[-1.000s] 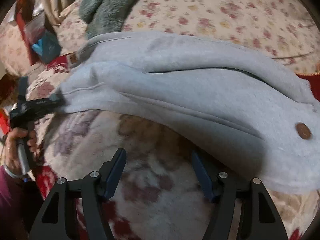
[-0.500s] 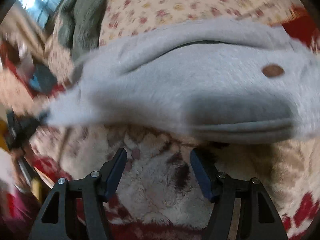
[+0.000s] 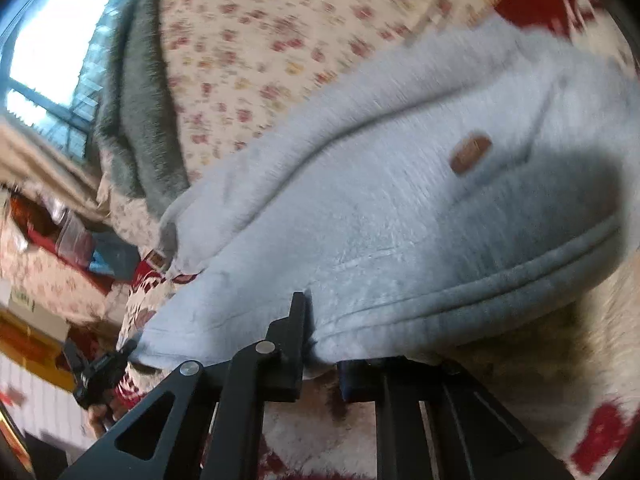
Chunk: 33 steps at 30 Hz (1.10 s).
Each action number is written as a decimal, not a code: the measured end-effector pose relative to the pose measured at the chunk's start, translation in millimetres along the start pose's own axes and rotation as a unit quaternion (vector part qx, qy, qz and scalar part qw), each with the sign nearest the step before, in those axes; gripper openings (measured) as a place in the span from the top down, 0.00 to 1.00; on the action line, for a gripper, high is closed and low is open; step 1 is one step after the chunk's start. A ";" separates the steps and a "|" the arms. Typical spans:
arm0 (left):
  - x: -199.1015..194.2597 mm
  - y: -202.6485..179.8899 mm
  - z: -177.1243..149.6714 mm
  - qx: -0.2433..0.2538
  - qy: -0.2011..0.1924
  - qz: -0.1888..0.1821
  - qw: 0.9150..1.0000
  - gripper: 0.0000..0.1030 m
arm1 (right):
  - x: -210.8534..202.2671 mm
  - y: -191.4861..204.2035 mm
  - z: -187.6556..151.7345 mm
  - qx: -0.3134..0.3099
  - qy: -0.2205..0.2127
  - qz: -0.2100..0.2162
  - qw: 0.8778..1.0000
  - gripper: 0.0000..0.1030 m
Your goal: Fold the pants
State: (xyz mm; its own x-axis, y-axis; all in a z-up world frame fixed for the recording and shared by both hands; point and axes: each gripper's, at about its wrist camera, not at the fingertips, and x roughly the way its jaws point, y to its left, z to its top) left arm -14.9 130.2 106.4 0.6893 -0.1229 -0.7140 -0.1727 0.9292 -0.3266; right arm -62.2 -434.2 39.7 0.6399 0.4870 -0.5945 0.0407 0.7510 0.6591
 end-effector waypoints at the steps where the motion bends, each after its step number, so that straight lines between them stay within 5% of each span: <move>1: -3.2 -3.5 -1.9 0.009 -0.001 -0.001 1.000 0.90 | -8.3 5.4 2.4 -0.011 -0.003 0.000 1.000 0.89; 6: -11.9 -1.9 -18.8 0.030 0.014 0.000 0.999 0.90 | -24.4 3.6 -3.8 -0.018 0.007 -0.003 1.000 0.89; 13: 4.1 25.9 -58.1 0.032 0.083 0.026 0.996 0.86 | -16.6 -16.5 -34.1 -0.022 0.052 -0.032 0.998 0.90; 16: 1.3 33.3 -64.7 0.014 0.088 0.042 0.995 0.67 | -16.4 -18.7 -37.3 -0.021 0.074 -0.035 0.996 0.85; 18: -8.9 40.0 -65.7 0.000 0.077 0.059 0.995 0.34 | -15.4 -12.3 -40.5 -0.041 0.111 -0.039 0.992 0.84; 21: -27.9 52.5 -63.8 -0.020 0.058 0.064 0.996 0.29 | -15.0 4.2 -51.5 -0.083 0.158 -0.035 0.983 0.83; 25: -30.5 68.1 -61.2 -0.050 0.061 0.063 0.995 0.21 | -7.4 49.6 -61.3 -0.163 0.170 0.002 0.972 0.83; 30: -22.9 65.2 -57.1 -0.066 0.065 0.038 0.995 0.21 | 52.7 143.3 -64.1 -0.277 0.189 0.052 0.941 0.83; 32: -18.0 65.4 -55.8 -0.077 0.065 0.035 0.994 0.20 | 88.4 184.3 -67.6 -0.320 0.206 0.083 0.921 0.76; 33: -13.8 67.1 -55.1 -0.087 0.068 0.032 0.993 0.20 | 105.7 201.5 -70.3 -0.343 0.212 0.087 0.911 0.62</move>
State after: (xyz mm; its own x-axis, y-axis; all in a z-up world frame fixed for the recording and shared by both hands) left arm -74.7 175.1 60.2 0.5738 -0.1216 -0.8099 -0.3411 0.8636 -0.3714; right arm -40.3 -200.0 77.2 0.2316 0.6438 -0.7293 -0.6152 0.6777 0.4028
